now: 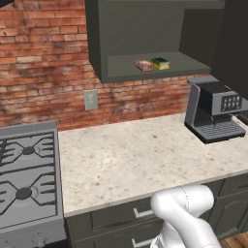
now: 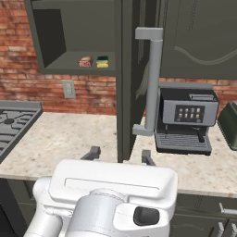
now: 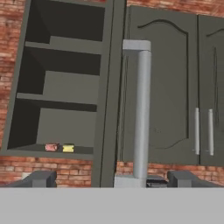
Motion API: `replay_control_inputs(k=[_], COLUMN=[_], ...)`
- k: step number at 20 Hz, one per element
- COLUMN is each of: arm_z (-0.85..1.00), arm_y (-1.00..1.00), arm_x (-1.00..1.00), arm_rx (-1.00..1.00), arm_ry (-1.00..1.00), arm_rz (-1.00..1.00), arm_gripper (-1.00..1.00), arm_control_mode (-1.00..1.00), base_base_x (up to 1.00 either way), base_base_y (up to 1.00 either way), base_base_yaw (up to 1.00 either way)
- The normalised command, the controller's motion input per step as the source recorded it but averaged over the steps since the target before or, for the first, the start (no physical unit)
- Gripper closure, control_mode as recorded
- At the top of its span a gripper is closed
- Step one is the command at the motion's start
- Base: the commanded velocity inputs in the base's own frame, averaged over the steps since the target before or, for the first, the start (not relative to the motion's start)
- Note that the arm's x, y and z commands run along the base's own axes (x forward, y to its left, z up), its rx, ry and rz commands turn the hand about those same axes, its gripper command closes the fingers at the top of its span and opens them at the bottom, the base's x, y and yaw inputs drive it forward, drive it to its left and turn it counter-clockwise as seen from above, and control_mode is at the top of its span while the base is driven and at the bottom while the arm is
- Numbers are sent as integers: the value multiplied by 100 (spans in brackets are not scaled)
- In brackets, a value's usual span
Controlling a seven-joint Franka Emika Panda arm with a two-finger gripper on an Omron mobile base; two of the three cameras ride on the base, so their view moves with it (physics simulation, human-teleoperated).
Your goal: Pick up the sponge and bar soap from the sink, and place them back in the cabinet, and close the cabinet door.
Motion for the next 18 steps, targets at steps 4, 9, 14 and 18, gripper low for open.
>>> replay_control_inputs(k=[4, 9, 14, 18], arm_z=[-9, -11, -13, -12], arm_y=[-17, -12, -11, -10], arm_x=[1, 4, 9, 12], arm_rx=[0, 0, 0, 0], arm_ry=[0, 0, 0, 0], arm_rz=[4, 4, 3, 2], arm_gripper=[-100, -100, -100, -100], arm_control_mode=[-100, -100, -100, -100], base_base_x=[0, 0, 0, 0], base_base_y=[0, 0, 0, 0], base_base_yaw=[0, 0, 0, 0])
